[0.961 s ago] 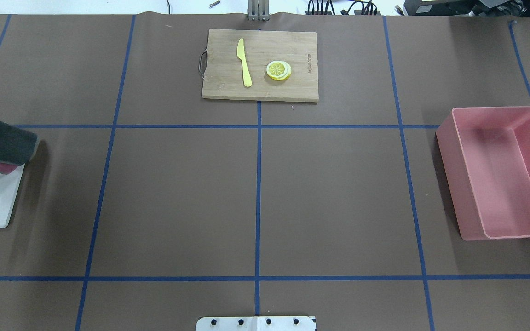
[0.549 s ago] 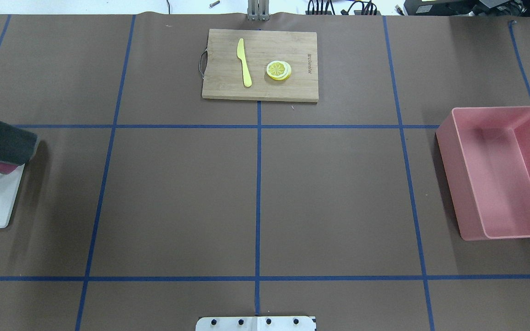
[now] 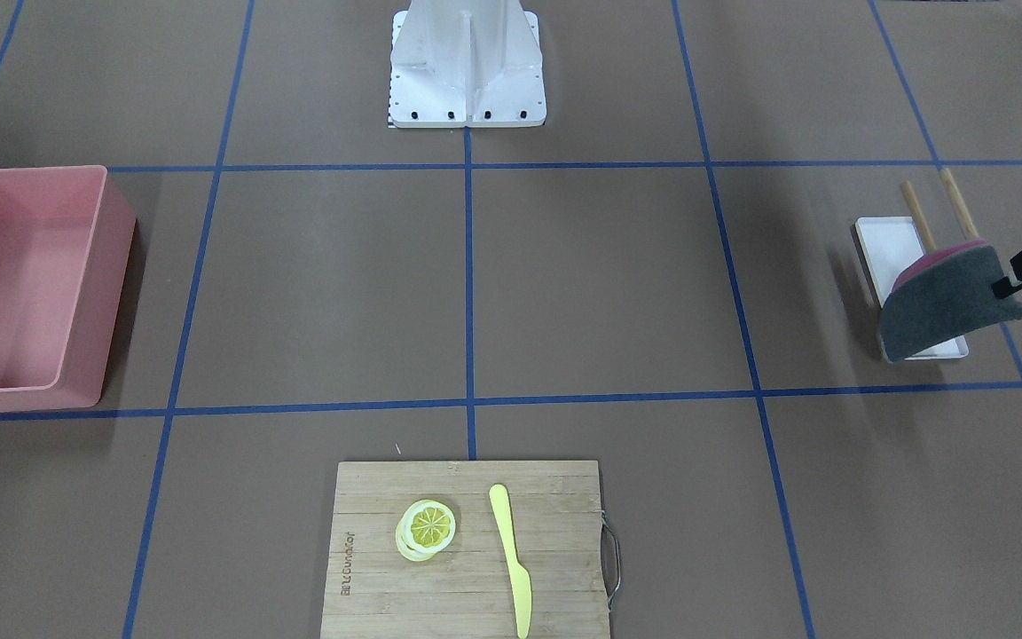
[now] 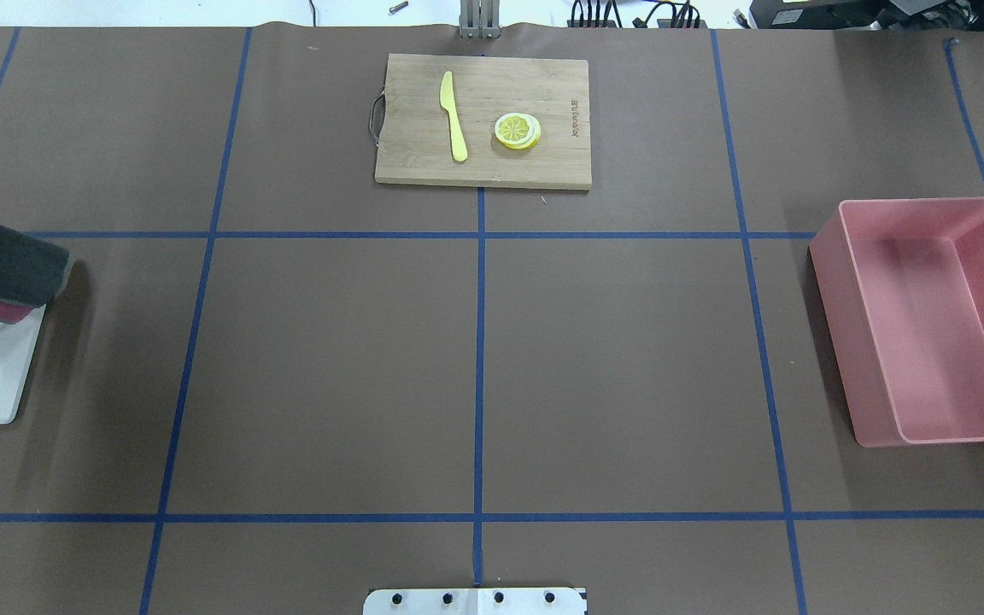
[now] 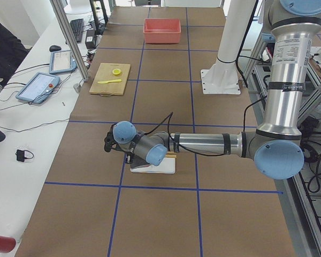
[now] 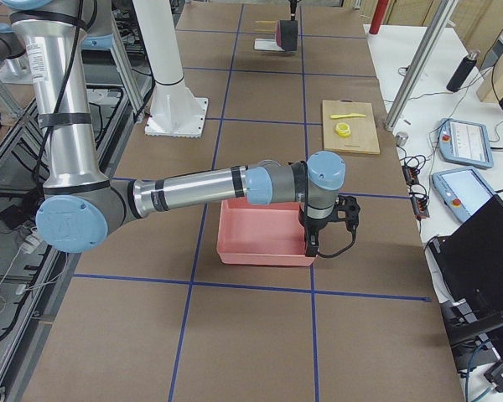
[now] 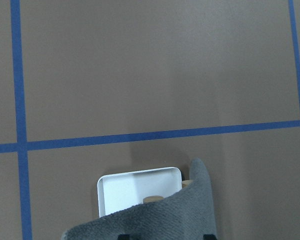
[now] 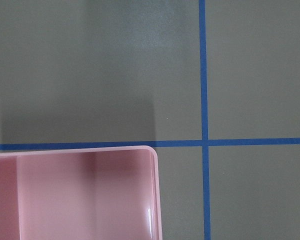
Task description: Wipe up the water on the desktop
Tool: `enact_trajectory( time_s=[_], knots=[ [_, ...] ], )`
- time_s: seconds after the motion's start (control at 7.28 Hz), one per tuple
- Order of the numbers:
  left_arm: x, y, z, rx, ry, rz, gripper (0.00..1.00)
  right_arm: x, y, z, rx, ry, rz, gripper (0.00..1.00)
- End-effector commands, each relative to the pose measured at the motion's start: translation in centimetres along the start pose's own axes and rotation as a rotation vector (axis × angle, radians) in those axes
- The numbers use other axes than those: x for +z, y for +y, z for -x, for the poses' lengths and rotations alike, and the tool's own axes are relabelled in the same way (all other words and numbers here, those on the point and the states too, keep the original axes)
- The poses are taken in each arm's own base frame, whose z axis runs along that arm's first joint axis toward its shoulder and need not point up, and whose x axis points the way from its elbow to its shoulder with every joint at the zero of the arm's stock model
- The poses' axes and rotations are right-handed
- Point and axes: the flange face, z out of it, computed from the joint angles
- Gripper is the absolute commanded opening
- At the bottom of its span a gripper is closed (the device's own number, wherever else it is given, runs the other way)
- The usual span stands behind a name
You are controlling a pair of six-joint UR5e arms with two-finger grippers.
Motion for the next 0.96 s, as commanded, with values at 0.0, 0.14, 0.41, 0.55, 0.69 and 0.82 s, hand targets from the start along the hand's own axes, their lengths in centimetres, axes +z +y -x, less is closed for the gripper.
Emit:
enact_trajectory(
  time_s=[0.0, 0.14, 0.41, 0.55, 0.69, 0.82],
  knots=[
    [0.1, 0.1, 0.3, -0.006, -0.001, 0.003, 0.58, 0.1, 0.0, 0.2, 0.007, -0.004, 0.002, 1.0],
    [0.0, 0.1, 0.1, -0.004, 0.0, 0.001, 0.58, 0.2, 0.0, 0.2, 0.009, -0.013, 0.006, 1.0],
    [0.3, 0.2, 0.4, -0.01, -0.002, 0.007, 0.58, 0.3, 0.0, 0.1, 0.014, -0.017, 0.01, 1.0],
    [0.7, 0.2, 0.2, -0.006, -0.003, 0.015, 0.58, 0.3, 0.0, 0.1, 0.015, -0.017, 0.011, 1.0],
    [1.0, 0.3, 0.0, -0.004, -0.002, 0.02, 0.55, 0.3, 0.0, 0.1, 0.015, -0.017, 0.011, 1.0],
    [1.1, 0.3, -0.1, -0.002, -0.002, 0.022, 0.42, 0.3, 0.0, 0.1, 0.015, -0.017, 0.011, 1.0]
  ],
)
